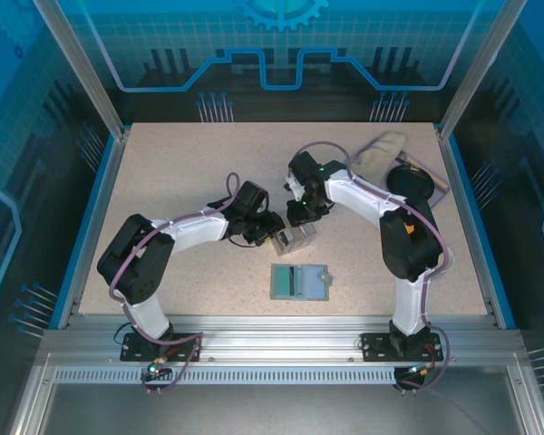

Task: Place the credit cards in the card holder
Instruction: Pick up several credit cards from the storage box.

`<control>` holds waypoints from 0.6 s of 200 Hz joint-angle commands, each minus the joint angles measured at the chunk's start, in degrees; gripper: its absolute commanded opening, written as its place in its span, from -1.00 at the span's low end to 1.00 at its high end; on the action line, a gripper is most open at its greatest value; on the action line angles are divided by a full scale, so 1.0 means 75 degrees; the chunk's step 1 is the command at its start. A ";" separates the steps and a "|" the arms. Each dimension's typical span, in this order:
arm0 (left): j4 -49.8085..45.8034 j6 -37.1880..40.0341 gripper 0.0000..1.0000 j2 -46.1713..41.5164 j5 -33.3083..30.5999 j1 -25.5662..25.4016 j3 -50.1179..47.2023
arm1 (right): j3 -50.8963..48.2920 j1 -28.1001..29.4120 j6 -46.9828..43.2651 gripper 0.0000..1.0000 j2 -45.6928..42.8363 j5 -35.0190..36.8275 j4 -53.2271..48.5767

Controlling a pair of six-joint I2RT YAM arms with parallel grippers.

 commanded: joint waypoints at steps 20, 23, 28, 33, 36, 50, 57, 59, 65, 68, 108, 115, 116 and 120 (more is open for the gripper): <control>-0.0068 0.0138 -0.16 0.0088 0.0106 0.0029 0.0058 | 0.0194 0.0061 -0.0029 -0.39 -0.0228 -0.0484 -0.0194; -0.0069 0.0138 -0.16 0.0090 0.0112 0.0028 0.0055 | 0.0192 0.0067 -0.0029 -0.39 -0.0238 -0.0498 -0.0194; -0.0077 0.0132 -0.16 0.0089 0.0115 0.0028 0.0055 | 0.0186 0.0067 -0.0013 -0.39 -0.0237 -0.0521 -0.0184; -0.0069 0.0132 -0.16 0.0090 0.0117 0.0033 0.0058 | 0.0187 0.0057 -0.0017 -0.39 -0.0239 -0.0523 -0.0182; -0.0067 0.0137 -0.16 0.0090 0.0116 0.0029 0.0053 | 0.0183 0.0056 -0.0018 -0.39 -0.0229 -0.0523 -0.0188; -0.0071 0.0128 -0.16 0.0073 0.0117 0.0039 0.0036 | 0.0171 0.0056 -0.0023 -0.43 -0.0227 -0.0517 -0.0182; -0.0061 0.0138 -0.16 0.0078 0.0113 0.0028 0.0033 | 0.0170 0.0054 -0.0019 -0.43 -0.0227 -0.0523 -0.0194; -0.0063 0.0138 -0.16 0.0078 0.0117 0.0028 0.0031 | 0.0169 0.0047 -0.0024 -0.43 -0.0221 -0.0523 -0.0194; -0.0067 0.0129 -0.16 0.0078 0.0112 0.0028 0.0019 | 0.0171 0.0056 -0.0029 -0.44 -0.0227 -0.0534 -0.0194; -0.0063 0.0137 -0.16 0.0078 0.0117 0.0028 0.0031 | 0.0176 0.0058 -0.0029 -0.44 -0.0238 -0.0541 -0.0194; -0.0067 0.0138 -0.16 0.0072 0.0123 0.0031 0.0045 | 0.0177 0.0033 -0.0016 -0.45 -0.0305 -0.0605 -0.0194; -0.0067 0.0138 -0.16 0.0074 0.0112 0.0039 0.0046 | 0.0181 0.0033 -0.0018 -0.46 -0.0313 -0.0623 -0.0203; -0.0073 0.0138 -0.16 0.0076 0.0115 0.0039 0.0046 | 0.0181 0.0033 -0.0018 -0.46 -0.0317 -0.0626 -0.0198; -0.0067 0.0138 -0.16 0.0078 0.0112 0.0035 0.0045 | 0.0172 0.0024 -0.0018 -0.46 -0.0313 -0.0628 -0.0195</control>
